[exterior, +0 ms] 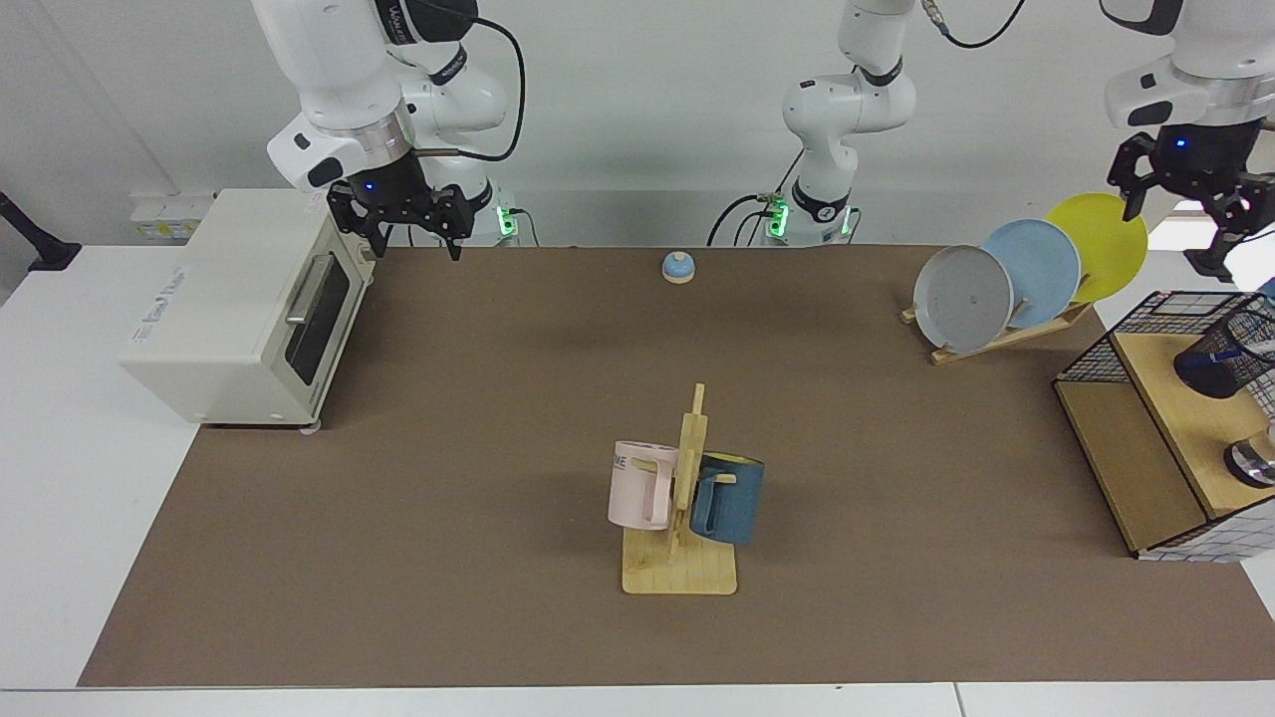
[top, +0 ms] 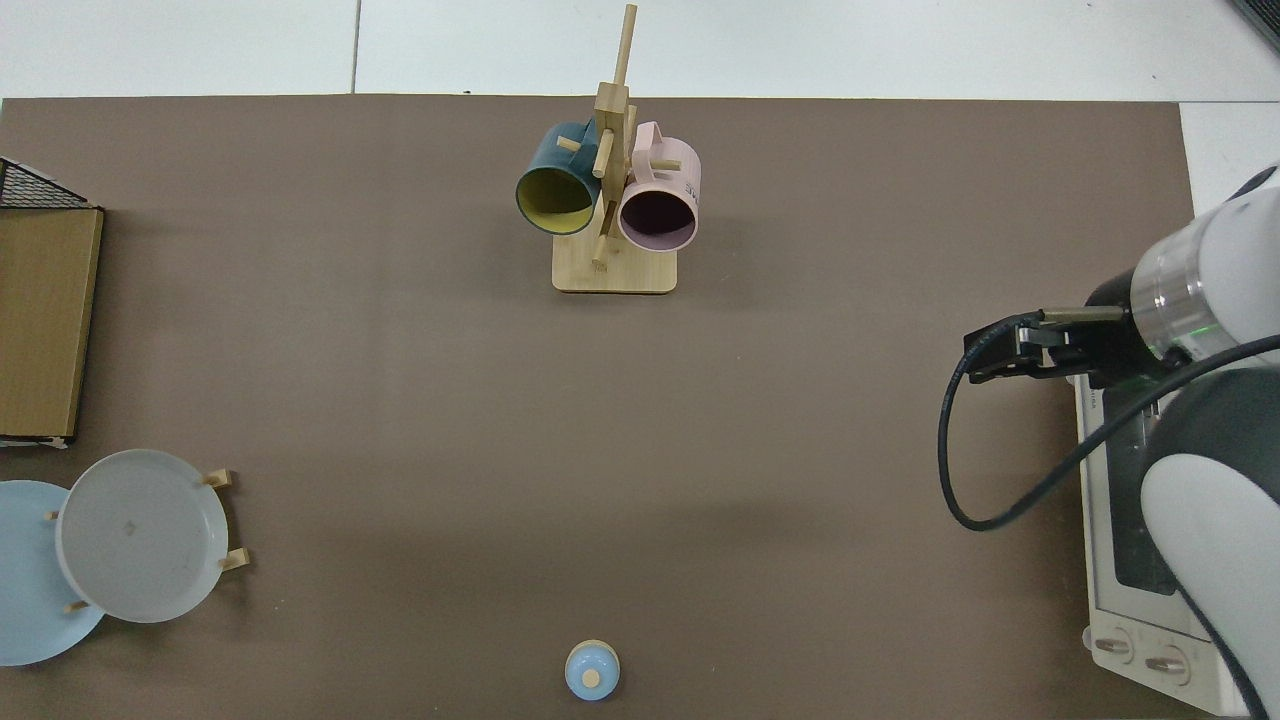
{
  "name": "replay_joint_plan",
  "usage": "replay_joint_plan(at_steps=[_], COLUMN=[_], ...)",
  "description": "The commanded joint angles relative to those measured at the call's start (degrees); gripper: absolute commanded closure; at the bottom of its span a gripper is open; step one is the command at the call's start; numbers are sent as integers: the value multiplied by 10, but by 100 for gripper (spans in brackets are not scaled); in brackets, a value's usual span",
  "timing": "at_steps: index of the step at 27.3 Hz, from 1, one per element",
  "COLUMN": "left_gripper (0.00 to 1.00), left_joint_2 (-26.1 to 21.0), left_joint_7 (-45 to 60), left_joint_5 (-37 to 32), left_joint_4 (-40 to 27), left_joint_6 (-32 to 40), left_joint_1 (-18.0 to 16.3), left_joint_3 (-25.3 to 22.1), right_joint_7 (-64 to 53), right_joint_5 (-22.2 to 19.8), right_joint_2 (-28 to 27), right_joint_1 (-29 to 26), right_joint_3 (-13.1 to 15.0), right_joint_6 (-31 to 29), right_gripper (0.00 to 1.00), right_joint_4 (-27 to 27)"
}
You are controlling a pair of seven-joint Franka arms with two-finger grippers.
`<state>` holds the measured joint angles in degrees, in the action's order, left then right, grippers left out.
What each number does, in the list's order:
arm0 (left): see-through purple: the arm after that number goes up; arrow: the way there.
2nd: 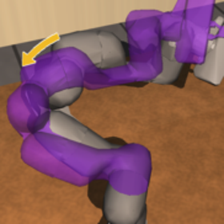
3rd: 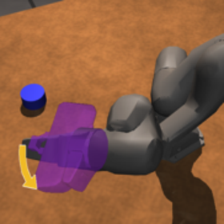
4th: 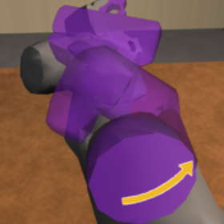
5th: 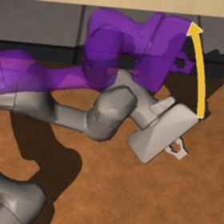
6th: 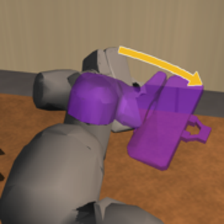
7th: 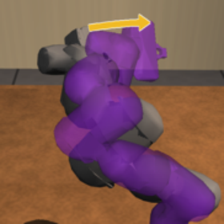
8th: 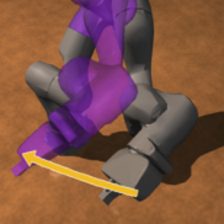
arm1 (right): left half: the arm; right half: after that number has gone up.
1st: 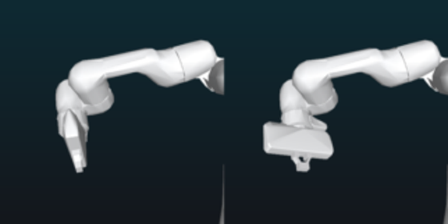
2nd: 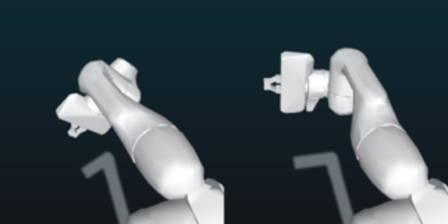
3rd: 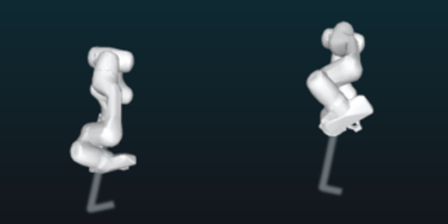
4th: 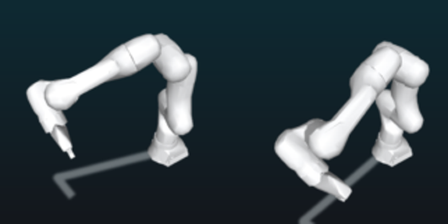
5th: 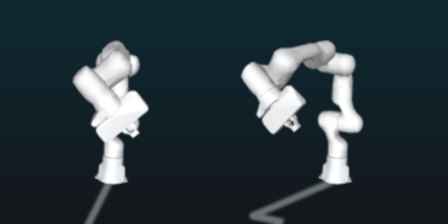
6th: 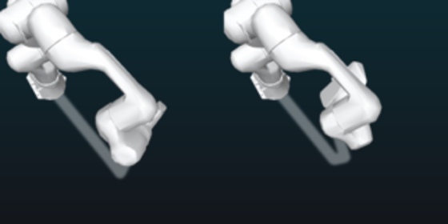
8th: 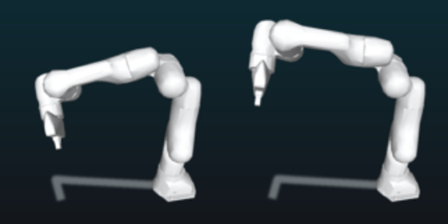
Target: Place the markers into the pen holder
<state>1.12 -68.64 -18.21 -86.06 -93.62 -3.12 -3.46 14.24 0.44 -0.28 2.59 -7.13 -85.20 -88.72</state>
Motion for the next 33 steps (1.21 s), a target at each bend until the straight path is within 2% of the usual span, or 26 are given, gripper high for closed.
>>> replay_joint_plan(at_steps=[1,6,11,17,23,33], left_gripper=[0,0,0,0,0,0], left_joint_2=[15,22,21,19,12,-6], left_joint_7=[146,313,391,539,555,577], left_joint_5=[61,118,161,196,210,208], left_joint_4=[-15,-21,-19,-17,-9,26], left_joint_6=[38,41,53,79,103,128], left_joint_1=[24,29,36,36,52,47], left_joint_3=[-2,20,42,56,47,53], right_joint_7=[9,9,9,9,9,9], right_joint_5=[10,10,10,10,10,10], right_joint_2=[3,3,3,3,3,3], right_joint_1=[-12,-12,-12,-12,-12,-12], right_joint_3=[-9,-9,-9,-9,-9,-9], right_joint_6=[-1,-1,-1,-1,-1,-1], right_gripper=[0,0,0,0,0,0], right_joint_4=[-3,-3,-3,-3,-3,-3])
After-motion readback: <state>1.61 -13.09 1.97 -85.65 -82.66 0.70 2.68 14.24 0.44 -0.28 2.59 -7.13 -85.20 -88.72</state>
